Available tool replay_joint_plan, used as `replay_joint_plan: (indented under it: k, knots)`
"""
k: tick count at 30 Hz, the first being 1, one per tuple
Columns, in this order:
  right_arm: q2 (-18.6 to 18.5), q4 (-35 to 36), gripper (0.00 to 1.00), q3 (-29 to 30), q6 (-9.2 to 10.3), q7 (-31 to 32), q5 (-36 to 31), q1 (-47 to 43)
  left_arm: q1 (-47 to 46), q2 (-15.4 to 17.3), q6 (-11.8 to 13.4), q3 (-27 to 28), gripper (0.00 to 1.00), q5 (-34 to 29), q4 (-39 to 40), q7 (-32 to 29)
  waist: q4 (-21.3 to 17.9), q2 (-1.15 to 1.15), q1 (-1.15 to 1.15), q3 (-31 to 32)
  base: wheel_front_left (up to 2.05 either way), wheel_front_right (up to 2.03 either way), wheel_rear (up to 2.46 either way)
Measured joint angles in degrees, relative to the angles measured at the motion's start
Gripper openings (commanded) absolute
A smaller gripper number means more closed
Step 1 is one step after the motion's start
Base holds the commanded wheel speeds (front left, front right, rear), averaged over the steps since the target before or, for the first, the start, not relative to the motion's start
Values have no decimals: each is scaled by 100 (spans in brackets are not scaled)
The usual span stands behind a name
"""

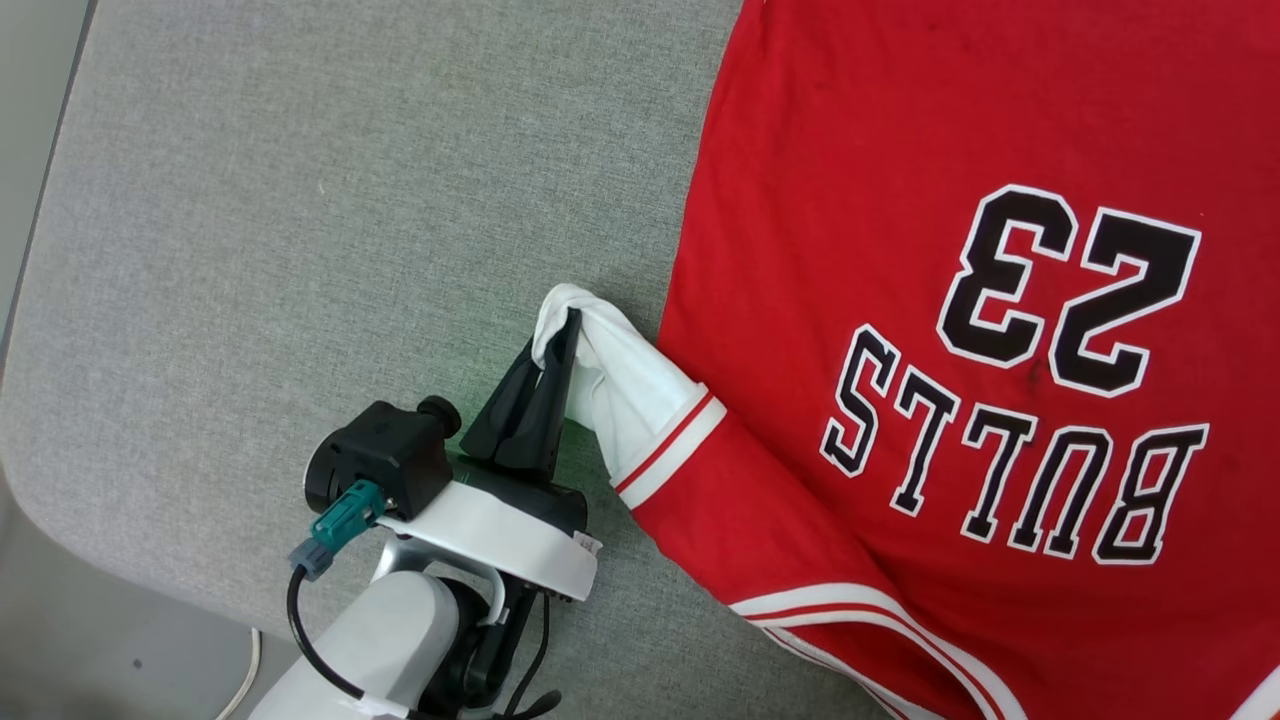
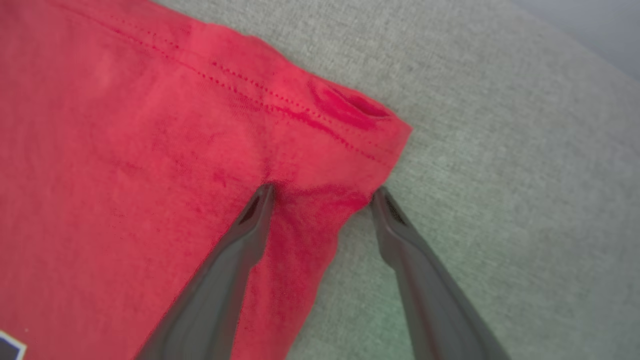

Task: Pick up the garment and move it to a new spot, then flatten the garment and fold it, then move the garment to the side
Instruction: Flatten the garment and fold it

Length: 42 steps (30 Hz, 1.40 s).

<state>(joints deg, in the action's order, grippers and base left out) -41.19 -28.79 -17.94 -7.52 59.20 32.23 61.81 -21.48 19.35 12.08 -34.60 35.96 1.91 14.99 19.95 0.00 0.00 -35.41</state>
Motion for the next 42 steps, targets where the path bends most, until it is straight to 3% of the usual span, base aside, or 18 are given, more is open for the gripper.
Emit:
replay_joint_plan:
  k: [2, 12, 14, 25, 27, 34, 37, 42]
  knots:
    - [-22, -26, 2, -24, -2, -100, 15, -16, 7, -37, -51, 51, 0, -51, -43, 0, -15, 0, 0, -1, 0, 0, 0]
    - [33, -137, 0, -313, -1, -1013, 70, -45, 165, -149, -211, 313, 0, -155, -313, 8, -175, 0, 0, 298, 0, 0, 0]
    - [-126, -3, 0, -635, -1, -1354, 131, -214, 297, -146, -235, 381, 0, -168, -391, 8, -239, 0, 0, 499, 0, 0, 0]
    - [-872, 880, 0, -1026, -1, -2429, 964, -1561, 878, 124, -176, 620, 0, -46, -510, 7, -678, 0, 0, 1335, 0, 0, 0]
    - [-1070, 1204, 0, -962, 0, -2657, 1167, -2152, 1023, 190, -147, 672, 0, 15, -502, -13, -825, 0, 0, 1559, 0, 0, 0]
    - [-1220, 1718, 0, -302, -1, -3143, 1329, -3796, 1335, 361, -73, 758, 0, 112, -471, -53, -1203, 0, -1, 1996, 0, 0, 0]
    - [-1168, 1845, 0, 174, -1, -3255, 1295, -4670, 1447, 421, -43, 782, 0, 155, -439, -71, -1326, 0, -1, 2162, 0, 0, 0]
    - [-714, 1989, 0, 1136, -1, -3323, 1251, -6151, 1556, 511, 4, 804, 0, 166, -391, -99, -1473, 0, -1, 2341, 0, 0, 0]
